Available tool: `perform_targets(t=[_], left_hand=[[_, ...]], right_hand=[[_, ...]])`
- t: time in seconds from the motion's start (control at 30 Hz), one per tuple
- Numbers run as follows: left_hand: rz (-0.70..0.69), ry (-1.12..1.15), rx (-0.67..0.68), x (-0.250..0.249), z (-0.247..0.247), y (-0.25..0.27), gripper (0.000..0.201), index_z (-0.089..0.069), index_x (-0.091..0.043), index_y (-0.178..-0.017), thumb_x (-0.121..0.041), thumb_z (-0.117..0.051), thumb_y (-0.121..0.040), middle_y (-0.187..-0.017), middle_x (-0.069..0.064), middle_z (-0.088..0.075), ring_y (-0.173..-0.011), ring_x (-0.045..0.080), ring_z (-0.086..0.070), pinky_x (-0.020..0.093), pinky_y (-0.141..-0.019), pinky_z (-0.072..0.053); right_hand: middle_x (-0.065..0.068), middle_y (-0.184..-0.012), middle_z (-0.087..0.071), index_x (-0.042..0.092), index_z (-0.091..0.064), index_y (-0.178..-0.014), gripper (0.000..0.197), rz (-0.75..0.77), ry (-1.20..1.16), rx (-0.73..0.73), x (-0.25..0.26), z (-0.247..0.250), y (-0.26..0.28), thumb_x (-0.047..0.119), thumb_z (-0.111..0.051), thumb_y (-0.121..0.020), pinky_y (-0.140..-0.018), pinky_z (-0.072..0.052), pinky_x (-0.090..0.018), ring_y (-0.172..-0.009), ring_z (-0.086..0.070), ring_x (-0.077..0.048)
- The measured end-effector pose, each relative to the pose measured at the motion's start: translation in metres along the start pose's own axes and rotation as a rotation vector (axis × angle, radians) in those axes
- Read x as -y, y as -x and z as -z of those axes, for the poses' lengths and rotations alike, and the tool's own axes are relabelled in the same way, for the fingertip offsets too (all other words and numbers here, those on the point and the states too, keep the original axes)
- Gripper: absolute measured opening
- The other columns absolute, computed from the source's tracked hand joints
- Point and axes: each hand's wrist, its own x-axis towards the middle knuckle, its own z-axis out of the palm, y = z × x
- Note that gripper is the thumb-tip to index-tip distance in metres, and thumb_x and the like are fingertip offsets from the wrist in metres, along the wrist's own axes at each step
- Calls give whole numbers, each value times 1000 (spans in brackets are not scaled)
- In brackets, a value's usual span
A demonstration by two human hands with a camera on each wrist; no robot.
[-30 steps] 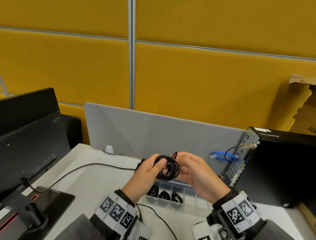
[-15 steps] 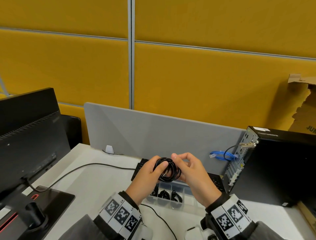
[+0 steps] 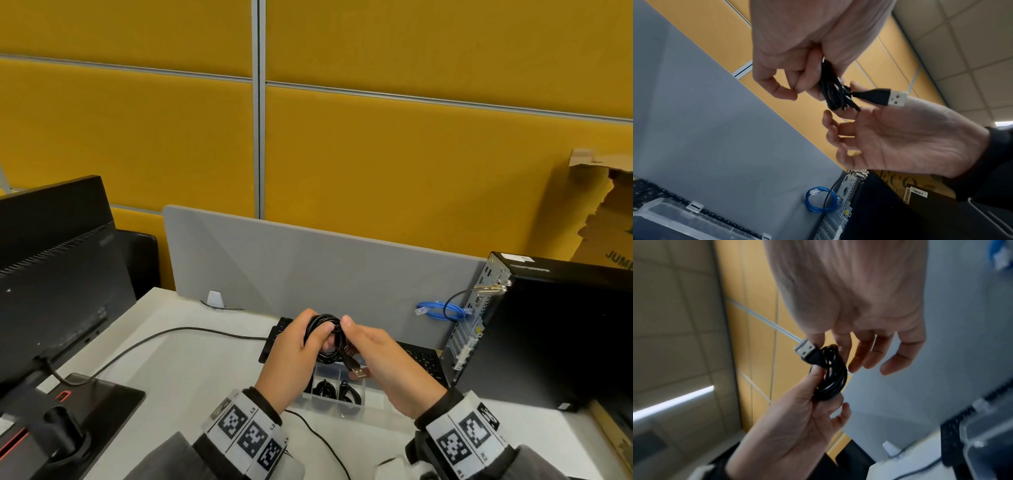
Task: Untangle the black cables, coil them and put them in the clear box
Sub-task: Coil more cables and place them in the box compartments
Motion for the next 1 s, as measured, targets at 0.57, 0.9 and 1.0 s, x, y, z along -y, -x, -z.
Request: perform_targets(t=[0.57,0.9,1.0], left_hand=[[-57,-185,-135,-4,-2,6,19,-53,-12,-84,-28,-49,-94,-71,4,-63,-66,19,-60,39,-63,-51],[-79,-84,-168,-8,-9,8,20,-51,-13,-78,-26,-52,-93,-65,0,-57,-60,11,-52,22,-57,-42],[-55,-68,-156,-6,-9,7,22,-48,-16,-74,-25,-51,-94,-60,-6,-52,-56,3,-47,17,-54,-38]], right_hand=[[6,-70,-54,20,-38,-89,42,277,594,-292,0,-8,11,50,-66,-78,-59,-45,-25,-59,-48,-6],[7,-84,-49,20,-47,-94,24,337,1082,-413,2,-20,6,40,-35,-96,-58,-30,-23,-75,-42,-12],[3,-83,-61,19,-46,-103,32,314,1115,-339,-1,-20,5,41,-24,-100,-61,-38,-28,-66,-48,-14]])
